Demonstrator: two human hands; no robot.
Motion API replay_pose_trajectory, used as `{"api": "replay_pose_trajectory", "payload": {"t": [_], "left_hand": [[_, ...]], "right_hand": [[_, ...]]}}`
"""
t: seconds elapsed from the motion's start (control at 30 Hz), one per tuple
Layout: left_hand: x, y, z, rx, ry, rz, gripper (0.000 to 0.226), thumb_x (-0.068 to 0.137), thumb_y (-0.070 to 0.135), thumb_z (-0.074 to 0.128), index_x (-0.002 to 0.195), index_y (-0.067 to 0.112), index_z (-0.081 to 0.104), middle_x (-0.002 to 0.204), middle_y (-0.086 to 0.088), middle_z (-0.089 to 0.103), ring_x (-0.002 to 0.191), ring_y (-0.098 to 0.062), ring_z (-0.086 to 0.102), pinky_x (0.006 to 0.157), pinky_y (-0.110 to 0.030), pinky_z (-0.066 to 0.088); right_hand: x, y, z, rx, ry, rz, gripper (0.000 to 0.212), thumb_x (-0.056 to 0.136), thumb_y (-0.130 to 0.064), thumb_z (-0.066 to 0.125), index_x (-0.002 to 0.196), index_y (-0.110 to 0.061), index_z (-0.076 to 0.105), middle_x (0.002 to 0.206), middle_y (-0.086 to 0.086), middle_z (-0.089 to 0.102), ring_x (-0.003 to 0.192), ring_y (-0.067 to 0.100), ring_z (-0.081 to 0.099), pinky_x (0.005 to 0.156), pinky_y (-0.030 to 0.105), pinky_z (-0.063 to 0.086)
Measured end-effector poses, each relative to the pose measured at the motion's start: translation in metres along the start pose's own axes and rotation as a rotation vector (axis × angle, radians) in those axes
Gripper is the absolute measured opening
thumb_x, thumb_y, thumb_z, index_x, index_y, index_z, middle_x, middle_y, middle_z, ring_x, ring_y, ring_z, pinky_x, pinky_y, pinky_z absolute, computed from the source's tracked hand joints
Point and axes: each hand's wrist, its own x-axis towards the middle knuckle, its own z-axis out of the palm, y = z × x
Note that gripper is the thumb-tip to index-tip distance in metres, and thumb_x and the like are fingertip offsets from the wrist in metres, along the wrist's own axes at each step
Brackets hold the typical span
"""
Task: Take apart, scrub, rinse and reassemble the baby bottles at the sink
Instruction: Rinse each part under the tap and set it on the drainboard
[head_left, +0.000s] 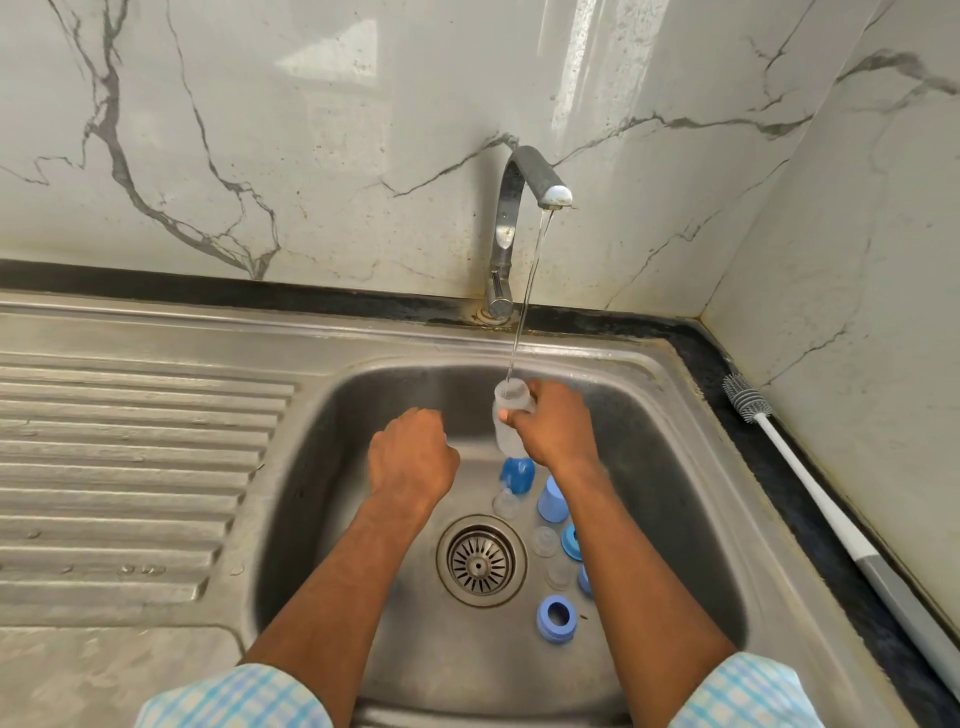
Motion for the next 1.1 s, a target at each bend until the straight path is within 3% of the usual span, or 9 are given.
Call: {"api": "replay_pose_trajectory", "payload": {"t": [0.17,0.33,0.4,0.5,0.57,0.67,0.83,1.0,1.1], "left_hand": [[-0.001,0.001,-0.002,-0.026,-0.004,-0.004,0.016,0.088,0.013,0.062,0.102,0.015,0.068,0.099,-0.004,0.069,0.088,-0.023,0.066,0.08,-0.037,0.057],[-0.007,-0.004,-0.006,-0.103,0.001,0.023,0.03,0.091,0.014,0.057,0.121,0.015,0.064,0.117,-0.007,0.067,0.105,-0.026,0.064,0.085,-0.037,0.054],[-0.012,-0.01,-0.008,-0.19,-0.035,0.065,0.038,0.094,0.017,0.056,0.132,0.018,0.06,0.127,-0.006,0.065,0.115,-0.025,0.061,0.094,-0.038,0.052],[-0.022,-0.017,-0.01,-0.429,-0.17,0.09,0.053,0.094,0.028,0.063,0.144,0.021,0.049,0.139,-0.003,0.058,0.124,-0.02,0.057,0.105,-0.035,0.045],[-0.027,-0.021,-0.011,-0.569,-0.271,0.05,0.066,0.089,0.035,0.07,0.148,0.023,0.043,0.143,-0.002,0.054,0.127,-0.019,0.054,0.102,-0.031,0.043],[-0.031,-0.024,-0.009,-0.684,-0.37,0.028,0.079,0.082,0.036,0.079,0.15,0.026,0.04,0.14,-0.001,0.053,0.125,-0.018,0.053,0.096,-0.027,0.043],[-0.029,-0.024,-0.003,-0.683,-0.403,0.057,0.071,0.075,0.034,0.085,0.138,0.025,0.053,0.128,0.004,0.059,0.112,-0.013,0.058,0.098,-0.034,0.051],[-0.022,-0.024,-0.002,-0.746,-0.338,-0.002,0.058,0.073,0.029,0.087,0.122,0.025,0.057,0.112,0.002,0.06,0.102,-0.014,0.06,0.091,-0.038,0.055],[-0.013,-0.019,-0.001,-0.721,-0.254,0.007,0.061,0.071,0.024,0.088,0.123,0.023,0.057,0.115,0.004,0.061,0.106,-0.014,0.059,0.089,-0.03,0.051]], "right_hand": [[-0.004,-0.004,-0.004,-0.059,-0.1,-0.005,0.028,0.084,-0.032,0.077,0.102,-0.012,0.071,0.101,0.008,0.074,0.091,0.021,0.067,0.08,0.036,0.053],[-0.017,-0.003,-0.013,-0.072,-0.143,0.027,0.026,0.084,-0.034,0.076,0.093,-0.012,0.068,0.087,0.007,0.068,0.081,0.021,0.064,0.064,0.028,0.045],[-0.023,-0.002,-0.015,-0.075,-0.079,0.021,0.027,0.083,-0.034,0.076,0.096,-0.011,0.069,0.091,0.007,0.07,0.085,0.022,0.066,0.069,0.031,0.048],[-0.032,0.001,-0.02,0.083,-0.125,0.051,0.027,0.087,-0.034,0.073,0.092,-0.007,0.069,0.087,0.008,0.07,0.08,0.022,0.065,0.065,0.03,0.046],[-0.036,0.005,-0.021,0.139,-0.154,0.126,0.031,0.088,-0.034,0.071,0.088,-0.004,0.067,0.086,0.012,0.07,0.079,0.023,0.067,0.066,0.031,0.047],[-0.039,0.011,-0.017,0.388,-0.161,0.307,0.033,0.091,-0.031,0.068,0.102,0.0,0.066,0.097,0.016,0.072,0.082,0.026,0.072,0.067,0.029,0.053],[-0.048,0.008,-0.012,0.676,-0.335,0.518,0.027,0.102,-0.03,0.049,0.111,-0.008,0.059,0.104,0.019,0.071,0.084,0.028,0.073,0.086,0.037,0.054],[-0.047,0.015,-0.015,0.473,-0.483,0.587,0.049,0.101,-0.044,0.043,0.106,0.001,0.063,0.088,0.017,0.075,0.081,0.028,0.074,0.075,0.036,0.056],[-0.037,0.024,-0.015,0.197,-0.265,0.41,0.044,0.097,-0.041,0.052,0.088,0.001,0.065,0.083,0.013,0.073,0.077,0.027,0.069,0.076,0.038,0.053]]}}
